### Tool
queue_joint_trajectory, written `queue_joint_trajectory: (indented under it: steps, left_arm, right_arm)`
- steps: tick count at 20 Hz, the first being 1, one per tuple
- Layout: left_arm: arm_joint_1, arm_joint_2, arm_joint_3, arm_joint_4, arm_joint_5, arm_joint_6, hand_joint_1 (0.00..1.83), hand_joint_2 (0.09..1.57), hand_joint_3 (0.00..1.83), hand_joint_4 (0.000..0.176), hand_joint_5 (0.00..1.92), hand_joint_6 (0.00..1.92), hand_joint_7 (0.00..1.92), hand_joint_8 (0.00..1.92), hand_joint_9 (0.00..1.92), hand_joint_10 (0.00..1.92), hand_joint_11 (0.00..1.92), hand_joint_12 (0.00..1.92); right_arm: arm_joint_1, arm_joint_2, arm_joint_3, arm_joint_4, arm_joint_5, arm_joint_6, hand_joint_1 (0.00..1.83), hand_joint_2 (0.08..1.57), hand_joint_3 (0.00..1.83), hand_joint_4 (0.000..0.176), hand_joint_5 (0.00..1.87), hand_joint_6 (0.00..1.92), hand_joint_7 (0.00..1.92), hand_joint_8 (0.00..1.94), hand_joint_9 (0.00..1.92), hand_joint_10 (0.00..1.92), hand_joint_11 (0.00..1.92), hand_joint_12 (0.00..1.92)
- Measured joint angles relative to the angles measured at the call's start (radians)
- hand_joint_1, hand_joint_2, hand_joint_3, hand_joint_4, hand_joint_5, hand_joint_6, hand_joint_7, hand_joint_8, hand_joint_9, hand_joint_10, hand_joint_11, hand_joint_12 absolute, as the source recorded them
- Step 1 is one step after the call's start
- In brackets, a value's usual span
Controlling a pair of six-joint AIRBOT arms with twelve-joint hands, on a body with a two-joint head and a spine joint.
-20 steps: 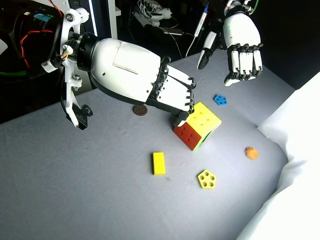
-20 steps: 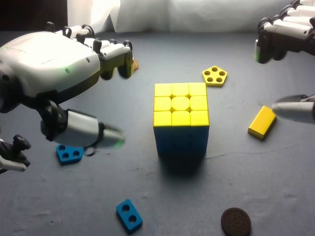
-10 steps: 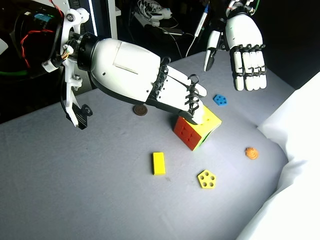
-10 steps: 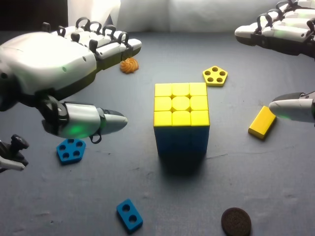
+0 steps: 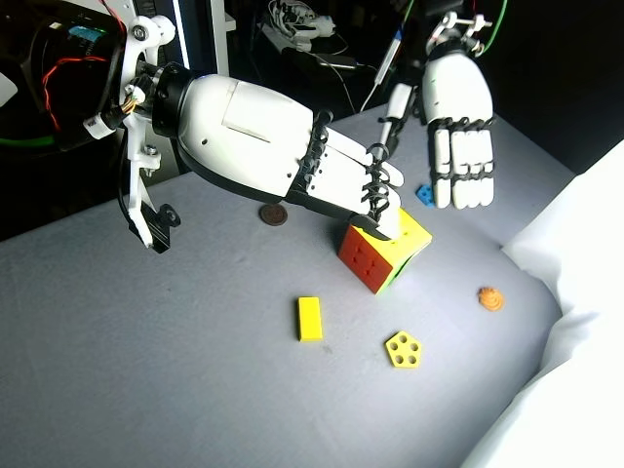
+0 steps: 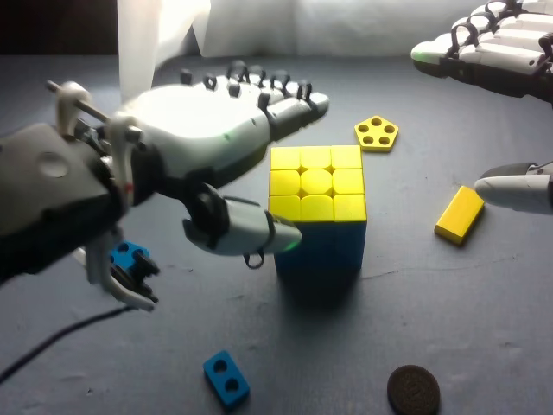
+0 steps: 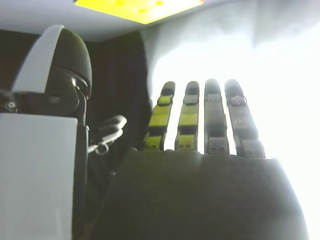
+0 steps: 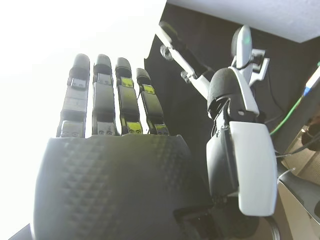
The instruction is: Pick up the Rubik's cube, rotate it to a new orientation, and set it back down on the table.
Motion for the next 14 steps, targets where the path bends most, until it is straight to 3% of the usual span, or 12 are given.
queue_joint_trajectory:
  steps: [5, 7, 11, 14]
  left_arm:
    - [0.002, -0.069, 0.033, -0.153, -0.112, 0.146, 0.88, 1.05, 0.00, 0.033, 0.00, 0.00, 0.00, 0.00, 0.00, 0.00, 0.00, 0.00]
    - [0.002, -0.117, 0.064, -0.178, -0.119, 0.165, 0.93, 1.03, 0.00, 0.034, 0.00, 0.00, 0.00, 0.00, 0.00, 0.00, 0.00, 0.00]
    - [0.002, -0.144, 0.079, -0.224, -0.116, 0.212, 0.99, 1.01, 0.00, 0.030, 0.00, 0.00, 0.00, 0.00, 0.00, 0.00, 0.00, 0.00]
    - [0.004, -0.154, 0.085, -0.260, -0.136, 0.241, 1.08, 1.01, 0.00, 0.037, 0.00, 0.00, 0.00, 0.00, 0.00, 0.00, 0.00, 0.00]
  right_arm:
    - [0.001, 0.000, -0.001, 0.000, 0.002, -0.005, 0.45, 1.18, 0.00, 0.000, 0.07, 0.00, 0.16, 0.00, 0.11, 0.00, 0.00, 0.27]
    - [0.001, 0.000, -0.001, 0.000, 0.002, -0.006, 0.45, 1.19, 0.00, 0.000, 0.07, 0.00, 0.14, 0.00, 0.11, 0.00, 0.00, 0.22]
    - [0.001, 0.000, -0.001, 0.000, 0.003, -0.008, 0.46, 1.19, 0.00, 0.000, 0.06, 0.00, 0.12, 0.00, 0.08, 0.00, 0.00, 0.17]
    - [0.002, 0.000, -0.001, 0.000, 0.003, -0.008, 0.48, 1.19, 0.00, 0.000, 0.08, 0.01, 0.14, 0.00, 0.10, 0.01, 0.00, 0.20]
